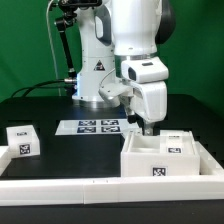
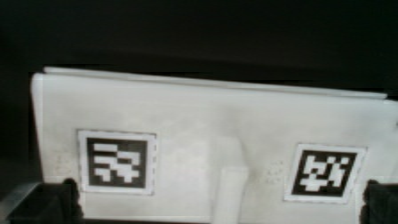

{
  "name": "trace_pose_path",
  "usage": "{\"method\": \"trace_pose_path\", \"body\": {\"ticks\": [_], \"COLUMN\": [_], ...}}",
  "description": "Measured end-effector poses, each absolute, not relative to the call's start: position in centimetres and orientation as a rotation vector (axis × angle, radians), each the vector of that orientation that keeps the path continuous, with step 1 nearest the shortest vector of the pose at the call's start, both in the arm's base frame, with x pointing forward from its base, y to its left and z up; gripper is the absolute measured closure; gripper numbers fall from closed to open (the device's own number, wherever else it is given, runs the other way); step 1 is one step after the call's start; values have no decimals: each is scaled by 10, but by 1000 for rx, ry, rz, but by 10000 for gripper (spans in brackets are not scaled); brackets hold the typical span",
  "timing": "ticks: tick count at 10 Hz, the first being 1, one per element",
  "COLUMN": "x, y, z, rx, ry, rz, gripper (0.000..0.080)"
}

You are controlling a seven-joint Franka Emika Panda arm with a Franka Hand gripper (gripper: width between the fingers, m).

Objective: Assemble cabinet

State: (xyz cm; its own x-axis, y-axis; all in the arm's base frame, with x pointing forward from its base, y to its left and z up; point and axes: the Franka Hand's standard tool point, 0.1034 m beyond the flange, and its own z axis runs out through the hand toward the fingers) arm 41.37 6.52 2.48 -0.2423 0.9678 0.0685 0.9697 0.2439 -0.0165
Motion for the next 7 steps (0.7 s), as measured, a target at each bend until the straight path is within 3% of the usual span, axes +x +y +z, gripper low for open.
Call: {"method": "trace_pose_path", "body": {"ticks": [2,3,4,5,7], "x": [410,407,407,407,404], "y": [65,65,65,65,65], "z": [19,16,16,15,11], "rx": [-1888,-1886,-1891,-1889,-1886], "ry": [-2414,-2407,-2403,-2400,-2391], "rz": [-35,-30,-29,-26,-20], "gripper": [3,89,224,224,544]}}
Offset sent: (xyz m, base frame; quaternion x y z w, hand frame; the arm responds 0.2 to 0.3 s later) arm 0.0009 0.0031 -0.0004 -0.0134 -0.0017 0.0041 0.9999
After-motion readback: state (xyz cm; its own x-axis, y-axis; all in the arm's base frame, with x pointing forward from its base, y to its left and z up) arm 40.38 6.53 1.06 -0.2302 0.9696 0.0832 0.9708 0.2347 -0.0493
